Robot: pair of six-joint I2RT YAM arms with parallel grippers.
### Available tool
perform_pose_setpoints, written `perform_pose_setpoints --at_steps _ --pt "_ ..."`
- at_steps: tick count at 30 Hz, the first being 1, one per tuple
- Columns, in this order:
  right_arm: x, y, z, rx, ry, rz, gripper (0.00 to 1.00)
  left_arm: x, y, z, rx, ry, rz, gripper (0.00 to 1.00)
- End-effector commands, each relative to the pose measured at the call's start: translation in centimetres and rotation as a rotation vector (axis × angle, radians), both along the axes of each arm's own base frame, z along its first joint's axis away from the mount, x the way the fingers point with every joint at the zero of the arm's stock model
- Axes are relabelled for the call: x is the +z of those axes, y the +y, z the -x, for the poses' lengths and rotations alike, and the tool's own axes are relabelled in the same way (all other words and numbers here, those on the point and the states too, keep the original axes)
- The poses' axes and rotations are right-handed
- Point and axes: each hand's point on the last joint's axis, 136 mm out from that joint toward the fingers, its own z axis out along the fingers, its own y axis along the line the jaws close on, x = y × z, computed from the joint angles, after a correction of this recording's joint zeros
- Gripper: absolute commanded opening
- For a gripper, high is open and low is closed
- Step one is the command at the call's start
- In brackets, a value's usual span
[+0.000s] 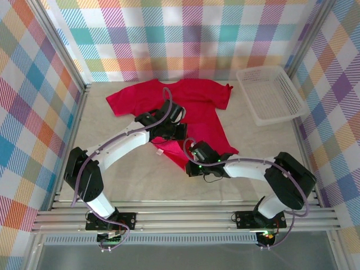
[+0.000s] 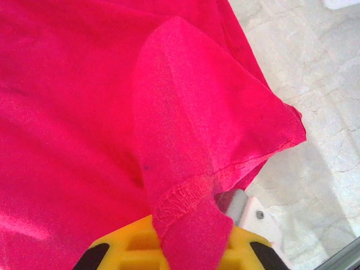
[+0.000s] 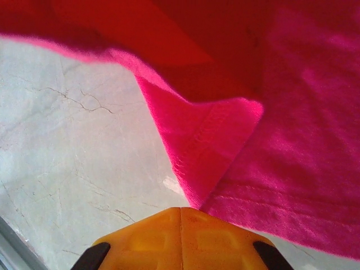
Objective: Fold the inside-out t-shirt
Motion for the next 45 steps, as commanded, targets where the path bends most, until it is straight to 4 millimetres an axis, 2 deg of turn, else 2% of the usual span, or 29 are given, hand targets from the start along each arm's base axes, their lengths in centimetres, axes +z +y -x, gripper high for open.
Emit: perform_pose_setpoints --at_steps 1,7,9,12,16,21,22,23,24,29,31,33,35,37,38,39,41,45 --pt "0.7 1.3 -0.2 0.054 -0.011 -0.016 0.0 1.0 0.7 -0.4 0.009 -0.022 -0.015 0.0" --pt "-1.0 1.8 -1.5 0.061 0.036 -0.004 0.0 1.5 1.5 -0.3 0.021 -0.032 -0.017 0.0" --pt "-1.2 1.3 -2.4 0.039 0.041 -0.01 0.0 1.7 1.9 -0.2 0.024 -0.035 -0.015 0.0" --pt "-0.3 -0.2 -4.7 -0.022 0.021 -0.035 0.0 1.9 2.6 0.1 0.027 -0.039 -0.022 0.0" --pt "1.3 -2.7 -8.4 -0.103 -0.02 -0.045 0.0 2.5 3.0 0.5 0.022 -0.052 -0.015 0.0" --pt "0.8 -6.7 -13.5 -0.295 -0.102 0.174 0.0 2.7 2.4 1.0 0.006 -0.039 0.032 0.0" --pt "0.9 -7.1 -14.4 -0.329 -0.122 0.199 0.05 2.7 2.3 1.0 0.006 -0.037 0.038 0.0" --pt "0.9 -7.9 -15.2 -0.382 -0.148 0.228 0.06 2.5 2.3 1.0 0.006 -0.034 0.038 0.0" --pt "0.9 -8.6 -15.9 -0.431 -0.167 0.253 0.06 2.4 2.4 1.0 0.006 -0.032 0.035 0.0" --pt "2.1 -15.8 -19.1 -0.778 -0.196 0.385 0.03 1.9 2.2 1.1 -0.001 -0.015 0.028 0.0" --pt "3.2 -17.6 -20.0 -0.852 -0.234 0.409 0.04 2.0 2.0 0.9 0.002 -0.013 0.04 0.0" --pt "4.2 -18.2 -20.7 -0.863 -0.256 0.417 0.04 1.9 1.5 0.6 0.009 -0.007 0.061 0.0" --pt "5.0 -17.9 -20.7 -0.824 -0.249 0.42 0.03 1.6 0.4 0.1 0.012 0.012 0.097 0.0" --pt "5.4 -15.9 -19.8 -0.699 -0.196 0.346 0.07 0.9 -0.6 -0.5 0.004 0.04 0.112 0.0" --pt "5.5 -14.4 -19.0 -0.61 -0.154 0.3 0.13 0.4 -1.1 -0.8 -0.002 0.059 0.109 0.0" --pt "5.6 -13.0 -17.9 -0.524 -0.1 0.257 0.18 0.0 -1.5 -1.1 -0.008 0.076 0.104 0.0" --pt "5.6 -10.4 -14.4 -0.344 0.047 0.181 0.3 -0.9 -1.8 -1.9 -0.006 0.112 0.099 0.0" --pt "5.1 -9.7 -7.7 -0.198 0.207 0.152 0.32 -1.7 -2.0 -3.3 0.015 0.165 0.118 0.0"
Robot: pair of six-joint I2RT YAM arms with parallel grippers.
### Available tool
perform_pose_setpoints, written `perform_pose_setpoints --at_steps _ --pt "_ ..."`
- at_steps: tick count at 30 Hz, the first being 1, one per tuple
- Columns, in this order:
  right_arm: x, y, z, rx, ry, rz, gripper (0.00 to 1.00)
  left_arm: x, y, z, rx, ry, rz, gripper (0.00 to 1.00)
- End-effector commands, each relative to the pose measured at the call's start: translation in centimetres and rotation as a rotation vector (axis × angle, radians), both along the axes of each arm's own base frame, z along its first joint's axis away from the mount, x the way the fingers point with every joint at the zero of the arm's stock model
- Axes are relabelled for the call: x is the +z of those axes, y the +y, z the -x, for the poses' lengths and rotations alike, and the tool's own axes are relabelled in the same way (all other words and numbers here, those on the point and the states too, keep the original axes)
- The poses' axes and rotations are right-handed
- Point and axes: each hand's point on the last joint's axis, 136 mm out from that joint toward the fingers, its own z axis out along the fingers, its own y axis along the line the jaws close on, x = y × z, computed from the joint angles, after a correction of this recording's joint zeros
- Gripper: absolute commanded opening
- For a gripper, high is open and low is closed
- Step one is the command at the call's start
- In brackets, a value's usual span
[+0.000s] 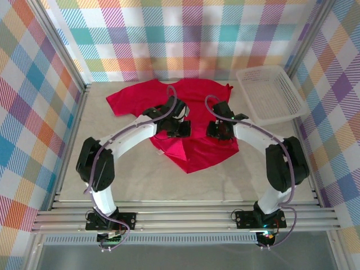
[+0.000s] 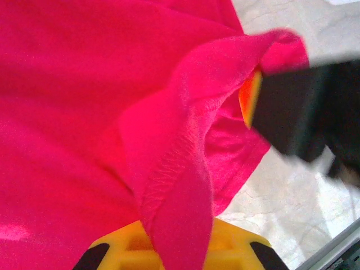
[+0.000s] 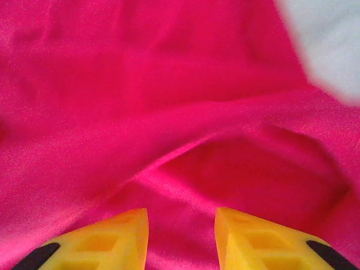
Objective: Fold the inside-out t-shirt
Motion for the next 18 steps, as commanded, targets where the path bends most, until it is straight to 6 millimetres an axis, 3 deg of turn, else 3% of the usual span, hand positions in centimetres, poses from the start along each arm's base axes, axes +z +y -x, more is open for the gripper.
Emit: perform_pose_setpoints --at_steps 1,5,9,13,18 --pt "0.4 1.8 8.2 0.204 0.196 -0.114 0.31 1.1 0.0 -1.2 0.025 0.034 0.053 0.0" --pt "0.4 3.0 12.2 0.296 0.226 -0.235 0.29 1.6 -0.1 -1.8 0.029 0.033 0.06 0.0" --pt "-1.3 4.8 13.3 0.357 0.287 -0.319 0.22 2.3 0.1 -1.8 0.032 0.02 0.058 0.0" --pt "-2.5 6.9 11.8 0.389 0.309 -0.327 0.17 3.1 0.3 -1.6 0.031 0.01 0.059 0.0" --pt "-4.2 8.9 6.8 0.357 0.284 -0.279 0.07 4.5 0.9 -0.9 0.036 -0.011 0.071 0.0"
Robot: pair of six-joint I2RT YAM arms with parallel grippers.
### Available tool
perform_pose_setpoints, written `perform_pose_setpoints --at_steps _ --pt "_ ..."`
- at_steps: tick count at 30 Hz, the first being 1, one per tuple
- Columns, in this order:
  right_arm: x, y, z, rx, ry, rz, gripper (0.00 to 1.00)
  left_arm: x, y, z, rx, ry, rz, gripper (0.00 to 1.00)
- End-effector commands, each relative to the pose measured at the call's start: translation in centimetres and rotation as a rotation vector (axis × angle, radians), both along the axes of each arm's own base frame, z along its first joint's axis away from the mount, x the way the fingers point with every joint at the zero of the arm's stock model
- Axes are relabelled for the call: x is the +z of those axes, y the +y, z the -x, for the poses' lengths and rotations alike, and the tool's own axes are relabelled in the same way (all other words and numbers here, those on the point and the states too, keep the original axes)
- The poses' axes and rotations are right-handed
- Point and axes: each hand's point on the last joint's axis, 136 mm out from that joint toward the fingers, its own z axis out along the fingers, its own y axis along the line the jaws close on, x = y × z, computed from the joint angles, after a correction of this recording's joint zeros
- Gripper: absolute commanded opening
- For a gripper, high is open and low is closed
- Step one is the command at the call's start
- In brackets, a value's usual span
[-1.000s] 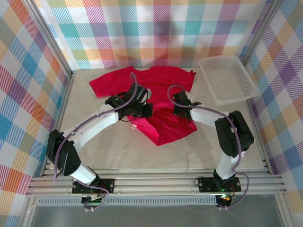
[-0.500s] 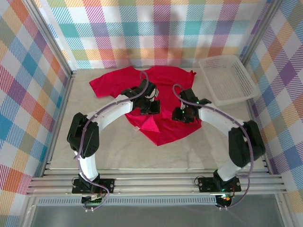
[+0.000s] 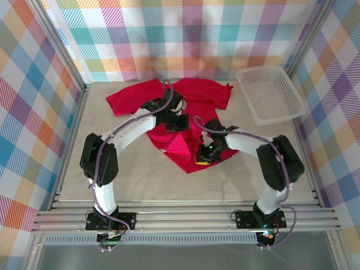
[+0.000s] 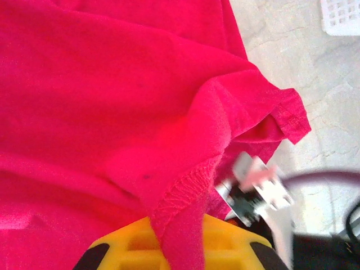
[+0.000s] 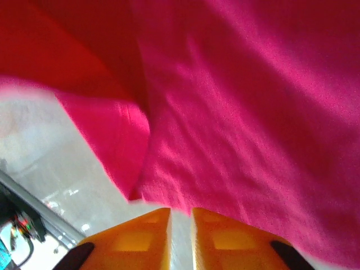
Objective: Fold the inside-out t-shirt
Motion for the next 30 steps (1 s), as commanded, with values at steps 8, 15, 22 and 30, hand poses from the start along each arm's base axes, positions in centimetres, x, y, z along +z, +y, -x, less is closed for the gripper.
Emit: perform_pose_setpoints --at_steps 8,15,22,30 --pt "0.5 5.0 -11.5 -0.188 -0.192 -0.007 0.0 6.2 1.2 1.9 0.025 -0.077 0.092 0.0" --pt "3.6 6.4 -18.2 -0.501 -0.455 -0.119 0.17 9.8 0.3 3.6 0.084 -0.11 0.235 0.0" --pt "3.6 10.4 -21.4 -0.563 -0.453 -0.117 0.73 14.6 -3.6 6.3 0.068 -0.179 0.368 0.0" --pt "-0.7 11.8 -22.5 -0.673 -0.334 0.021 0.86 23.0 -4.6 8.0 0.058 -0.291 0.521 0.0"
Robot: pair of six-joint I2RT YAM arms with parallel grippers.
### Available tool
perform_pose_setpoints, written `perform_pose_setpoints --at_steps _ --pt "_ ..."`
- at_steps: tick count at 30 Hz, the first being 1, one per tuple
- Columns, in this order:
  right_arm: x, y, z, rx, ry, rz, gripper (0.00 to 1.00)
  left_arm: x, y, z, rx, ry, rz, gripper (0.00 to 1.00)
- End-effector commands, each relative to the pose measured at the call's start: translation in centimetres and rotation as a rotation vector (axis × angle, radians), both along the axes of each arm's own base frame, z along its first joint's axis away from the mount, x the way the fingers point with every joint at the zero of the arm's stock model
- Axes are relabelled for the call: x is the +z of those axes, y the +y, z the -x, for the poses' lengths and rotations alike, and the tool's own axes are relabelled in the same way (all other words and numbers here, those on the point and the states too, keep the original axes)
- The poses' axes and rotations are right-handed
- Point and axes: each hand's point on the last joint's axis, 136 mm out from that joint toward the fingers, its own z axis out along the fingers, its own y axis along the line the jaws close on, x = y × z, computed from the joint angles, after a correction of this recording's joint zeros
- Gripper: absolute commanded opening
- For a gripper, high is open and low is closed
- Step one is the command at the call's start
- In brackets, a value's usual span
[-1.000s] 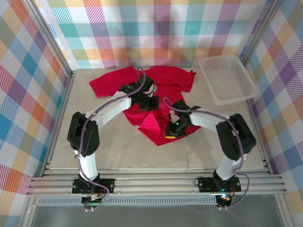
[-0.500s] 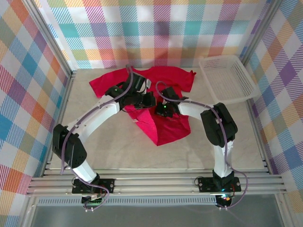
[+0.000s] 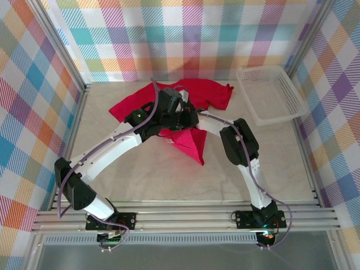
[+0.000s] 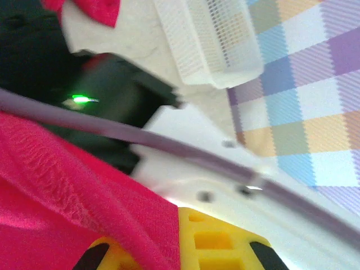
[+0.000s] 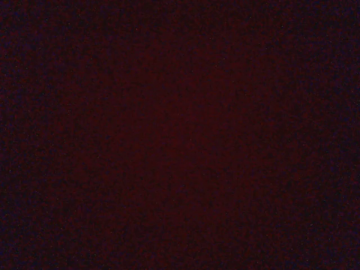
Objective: Fold the inside-out t-shirt
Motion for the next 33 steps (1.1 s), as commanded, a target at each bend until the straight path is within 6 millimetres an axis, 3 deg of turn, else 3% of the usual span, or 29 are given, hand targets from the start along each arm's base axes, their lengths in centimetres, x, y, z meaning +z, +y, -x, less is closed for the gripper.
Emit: perform_pose_setpoints --at_steps 1,6,10,13,16,17,18,20,24,28,33 --pt "-3.1 -0.1 1.0 -0.094 0.106 0.057 0.87 8.4 -0.8 2.0 -0.039 -0.121 0.197 0.0" --pt "-5.3 0.4 0.6 -0.164 0.161 0.044 0.87 10.4 -0.6 2.3 -0.033 -0.136 0.253 0.0" --pt "-7.0 0.9 0.8 -0.178 0.222 0.037 0.77 11.1 0.8 2.5 -0.007 -0.167 0.234 0.0" --pt "-8.0 0.6 1.4 -0.16 0.263 0.051 0.52 11.2 3.1 2.2 0.038 -0.183 0.224 0.0" --pt "-6.8 0.8 1.7 -0.011 0.269 0.021 0.19 10.0 6.2 1.0 0.103 -0.165 0.199 0.0" --pt "-5.9 0.7 2.1 0.066 0.277 0.011 0.05 9.3 7.3 0.4 0.128 -0.154 0.185 0.0" --pt "-4.7 0.6 2.7 0.144 0.28 -0.012 0.0 8.4 8.2 -0.2 0.147 -0.146 0.165 0.0" --pt "-1.8 -0.2 3.9 0.263 0.262 -0.05 0.0 6.4 9.7 -1.5 0.186 -0.135 0.109 0.0" --pt "6.1 -2.4 7.3 0.411 0.116 -0.042 0.0 0.5 13.1 -5.0 0.277 -0.064 0.006 0.0" --pt "13.4 -3.7 10.6 0.503 0.0 -0.068 0.0 -4.7 16.6 -8.3 0.361 0.024 -0.048 0.0" --pt "21.9 -5.1 13.6 0.555 -0.148 -0.146 0.0 -11.7 19.4 -11.1 0.401 0.122 -0.186 0.0"
